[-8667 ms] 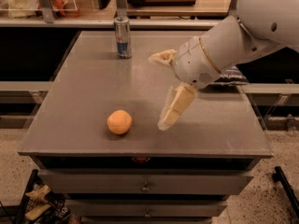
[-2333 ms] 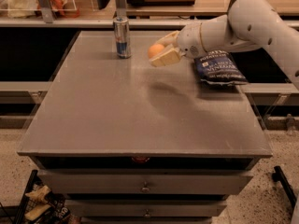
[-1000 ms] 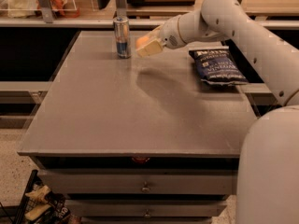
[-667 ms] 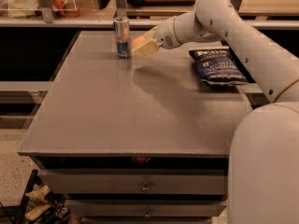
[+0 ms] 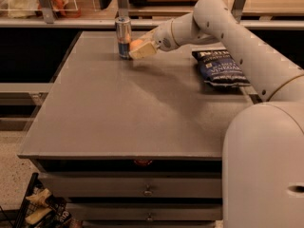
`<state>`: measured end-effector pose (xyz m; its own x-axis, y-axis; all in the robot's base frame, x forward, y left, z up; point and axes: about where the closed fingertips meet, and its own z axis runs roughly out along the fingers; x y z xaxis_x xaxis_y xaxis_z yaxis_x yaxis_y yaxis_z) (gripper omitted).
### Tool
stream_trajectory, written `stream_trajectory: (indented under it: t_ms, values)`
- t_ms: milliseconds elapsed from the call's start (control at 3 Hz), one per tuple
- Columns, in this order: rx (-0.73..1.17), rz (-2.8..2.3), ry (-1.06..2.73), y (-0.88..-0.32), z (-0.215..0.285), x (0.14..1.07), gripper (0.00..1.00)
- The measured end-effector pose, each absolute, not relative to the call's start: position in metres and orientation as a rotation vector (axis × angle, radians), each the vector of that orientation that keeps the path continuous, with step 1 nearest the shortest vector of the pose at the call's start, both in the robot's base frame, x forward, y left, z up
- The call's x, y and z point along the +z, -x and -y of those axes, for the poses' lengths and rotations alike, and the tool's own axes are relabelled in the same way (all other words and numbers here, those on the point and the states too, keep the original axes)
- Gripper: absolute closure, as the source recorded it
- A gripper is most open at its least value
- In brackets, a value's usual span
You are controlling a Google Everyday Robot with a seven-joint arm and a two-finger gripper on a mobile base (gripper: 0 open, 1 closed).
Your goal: Move orange near redbull can
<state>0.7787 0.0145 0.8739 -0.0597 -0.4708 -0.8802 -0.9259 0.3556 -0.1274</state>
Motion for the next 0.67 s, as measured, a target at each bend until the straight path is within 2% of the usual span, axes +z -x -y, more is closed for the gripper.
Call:
stream_trajectory:
  t_ms: [333, 667]
  values:
    - [0.625, -1.698, 1.255, -0.7799, -0.0167, 0.8705, 0.83]
    - [0.635, -1.71, 1.253, -0.78, -0.0174, 0.8682, 0.59]
